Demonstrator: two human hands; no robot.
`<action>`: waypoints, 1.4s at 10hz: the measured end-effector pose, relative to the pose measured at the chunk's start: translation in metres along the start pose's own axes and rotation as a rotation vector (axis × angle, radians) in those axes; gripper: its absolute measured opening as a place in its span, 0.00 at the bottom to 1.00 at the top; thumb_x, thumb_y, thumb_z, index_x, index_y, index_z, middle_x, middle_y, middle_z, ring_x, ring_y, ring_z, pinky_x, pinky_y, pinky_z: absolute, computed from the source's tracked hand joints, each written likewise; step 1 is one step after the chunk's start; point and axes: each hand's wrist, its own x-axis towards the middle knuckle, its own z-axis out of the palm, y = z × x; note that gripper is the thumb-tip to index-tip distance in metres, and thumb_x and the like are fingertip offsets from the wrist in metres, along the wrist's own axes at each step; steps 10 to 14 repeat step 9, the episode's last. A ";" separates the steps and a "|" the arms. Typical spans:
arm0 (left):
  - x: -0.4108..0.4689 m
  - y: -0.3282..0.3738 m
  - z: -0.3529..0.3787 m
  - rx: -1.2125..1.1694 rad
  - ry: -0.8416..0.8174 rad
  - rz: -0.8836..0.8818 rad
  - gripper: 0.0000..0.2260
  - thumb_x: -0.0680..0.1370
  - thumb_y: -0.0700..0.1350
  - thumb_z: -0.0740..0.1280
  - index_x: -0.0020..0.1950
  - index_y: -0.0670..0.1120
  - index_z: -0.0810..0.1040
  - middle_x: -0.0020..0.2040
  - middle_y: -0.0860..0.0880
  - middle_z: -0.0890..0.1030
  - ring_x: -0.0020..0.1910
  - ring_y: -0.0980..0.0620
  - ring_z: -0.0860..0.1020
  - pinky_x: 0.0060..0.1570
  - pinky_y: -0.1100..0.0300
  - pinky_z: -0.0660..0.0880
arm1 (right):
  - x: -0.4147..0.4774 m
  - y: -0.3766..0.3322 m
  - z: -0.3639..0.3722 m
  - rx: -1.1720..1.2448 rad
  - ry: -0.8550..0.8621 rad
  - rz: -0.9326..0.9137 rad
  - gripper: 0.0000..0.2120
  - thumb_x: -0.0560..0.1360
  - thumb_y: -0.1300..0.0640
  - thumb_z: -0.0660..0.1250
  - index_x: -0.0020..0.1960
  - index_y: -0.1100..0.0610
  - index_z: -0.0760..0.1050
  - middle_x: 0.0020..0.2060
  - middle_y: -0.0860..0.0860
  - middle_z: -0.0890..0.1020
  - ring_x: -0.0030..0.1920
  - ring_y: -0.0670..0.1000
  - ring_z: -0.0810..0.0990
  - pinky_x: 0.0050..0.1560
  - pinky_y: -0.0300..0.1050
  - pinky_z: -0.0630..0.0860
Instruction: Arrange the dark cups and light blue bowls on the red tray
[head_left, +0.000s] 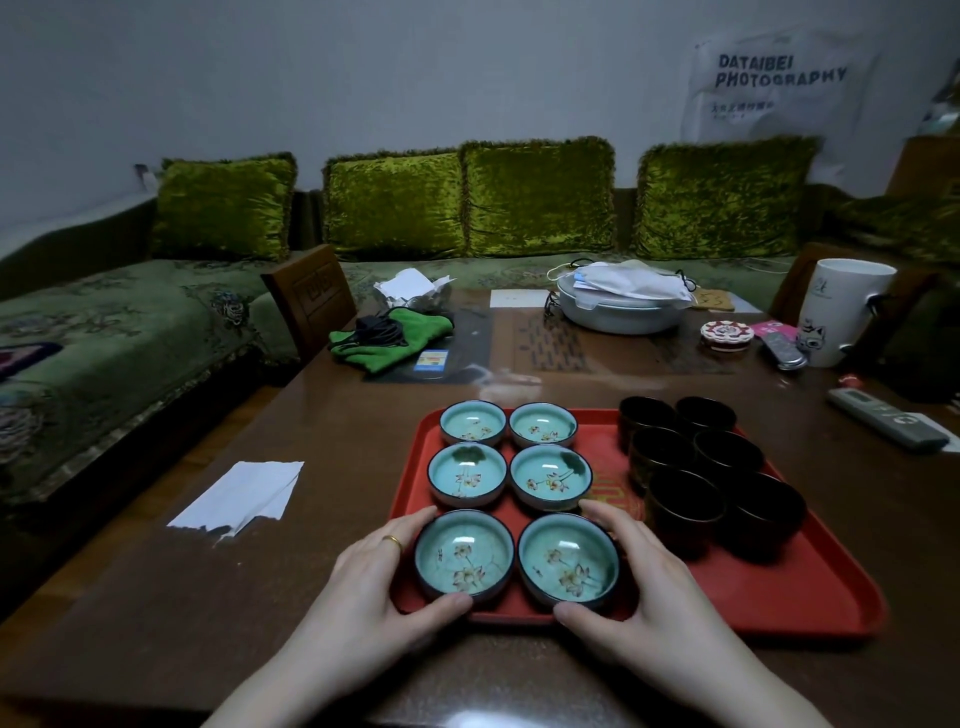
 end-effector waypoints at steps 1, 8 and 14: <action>0.001 0.000 0.000 -0.009 0.003 -0.007 0.43 0.58 0.74 0.60 0.70 0.57 0.60 0.69 0.59 0.67 0.69 0.59 0.64 0.70 0.53 0.63 | 0.002 -0.001 0.002 0.009 0.006 0.015 0.35 0.61 0.42 0.72 0.61 0.33 0.55 0.62 0.35 0.66 0.63 0.36 0.65 0.63 0.34 0.61; 0.004 0.001 0.003 -0.016 0.050 -0.025 0.36 0.67 0.63 0.68 0.71 0.56 0.58 0.70 0.59 0.65 0.70 0.60 0.62 0.71 0.56 0.60 | 0.010 0.001 0.010 0.043 0.031 0.060 0.39 0.62 0.44 0.73 0.68 0.43 0.58 0.63 0.39 0.67 0.63 0.37 0.65 0.61 0.32 0.60; 0.002 0.002 0.004 -0.037 0.066 -0.024 0.39 0.65 0.66 0.66 0.71 0.57 0.55 0.70 0.62 0.61 0.70 0.63 0.58 0.72 0.59 0.56 | 0.008 -0.005 0.005 0.050 0.028 0.055 0.39 0.63 0.44 0.73 0.68 0.43 0.57 0.64 0.38 0.65 0.64 0.36 0.64 0.62 0.31 0.58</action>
